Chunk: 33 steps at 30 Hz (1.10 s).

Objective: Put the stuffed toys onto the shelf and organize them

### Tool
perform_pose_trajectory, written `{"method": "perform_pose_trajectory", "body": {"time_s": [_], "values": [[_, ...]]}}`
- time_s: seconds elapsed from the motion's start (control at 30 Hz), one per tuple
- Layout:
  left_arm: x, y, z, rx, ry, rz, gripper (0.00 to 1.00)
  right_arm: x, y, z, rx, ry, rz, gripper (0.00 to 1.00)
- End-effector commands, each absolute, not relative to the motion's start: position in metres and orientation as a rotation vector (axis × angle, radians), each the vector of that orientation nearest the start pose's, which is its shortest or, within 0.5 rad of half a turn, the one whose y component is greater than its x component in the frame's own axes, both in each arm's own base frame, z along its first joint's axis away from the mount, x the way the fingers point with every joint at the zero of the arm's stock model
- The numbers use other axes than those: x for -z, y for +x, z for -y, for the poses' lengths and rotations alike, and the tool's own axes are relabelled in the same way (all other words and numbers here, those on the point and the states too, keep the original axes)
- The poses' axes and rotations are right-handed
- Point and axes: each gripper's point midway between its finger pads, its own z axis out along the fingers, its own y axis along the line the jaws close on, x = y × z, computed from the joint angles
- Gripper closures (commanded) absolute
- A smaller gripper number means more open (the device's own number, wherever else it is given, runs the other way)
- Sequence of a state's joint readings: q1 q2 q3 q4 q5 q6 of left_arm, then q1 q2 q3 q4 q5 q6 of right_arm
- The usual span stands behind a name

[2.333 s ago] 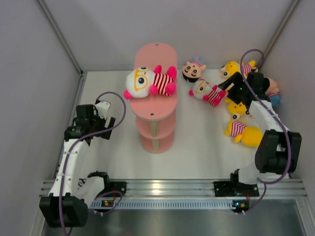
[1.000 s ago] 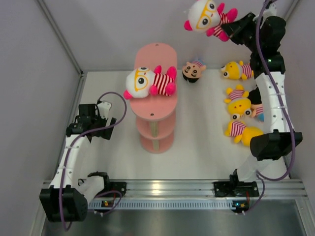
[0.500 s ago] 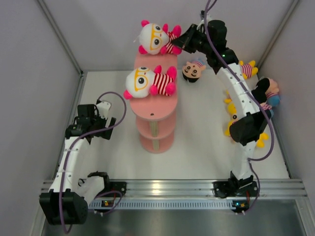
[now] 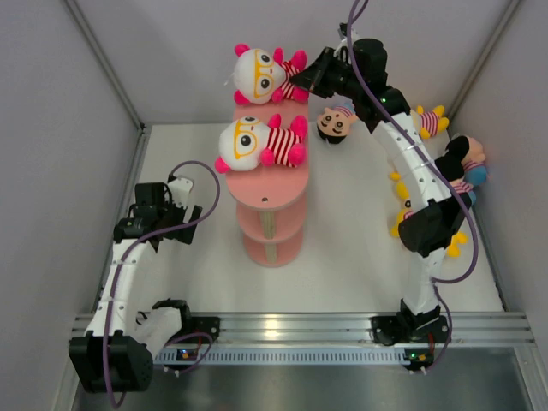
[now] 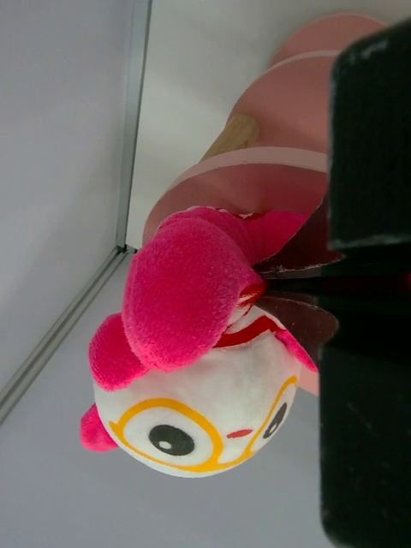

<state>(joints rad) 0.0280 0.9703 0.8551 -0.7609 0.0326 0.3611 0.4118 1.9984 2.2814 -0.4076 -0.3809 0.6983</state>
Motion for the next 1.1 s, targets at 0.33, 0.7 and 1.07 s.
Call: {"method": "perform_pose_trajectory", "body": {"time_s": [0.33,0.7,1.07], "values": [[-0.152,0.252,-0.014,-0.125,0.403,-2.379,0.01,-0.438,0.454,-0.286,-1.048,-0.088,-1.844,0.44],[-0.15,0.251,-0.014,-0.121,0.407,-2.384,0.01,-0.472,0.454,-0.234,-1.0,-0.039,-1.762,0.28],[-0.148,0.249,-0.014,-0.123,0.407,-2.386,0.01,-0.465,0.424,-0.099,-0.791,0.132,-1.73,0.01]]}}
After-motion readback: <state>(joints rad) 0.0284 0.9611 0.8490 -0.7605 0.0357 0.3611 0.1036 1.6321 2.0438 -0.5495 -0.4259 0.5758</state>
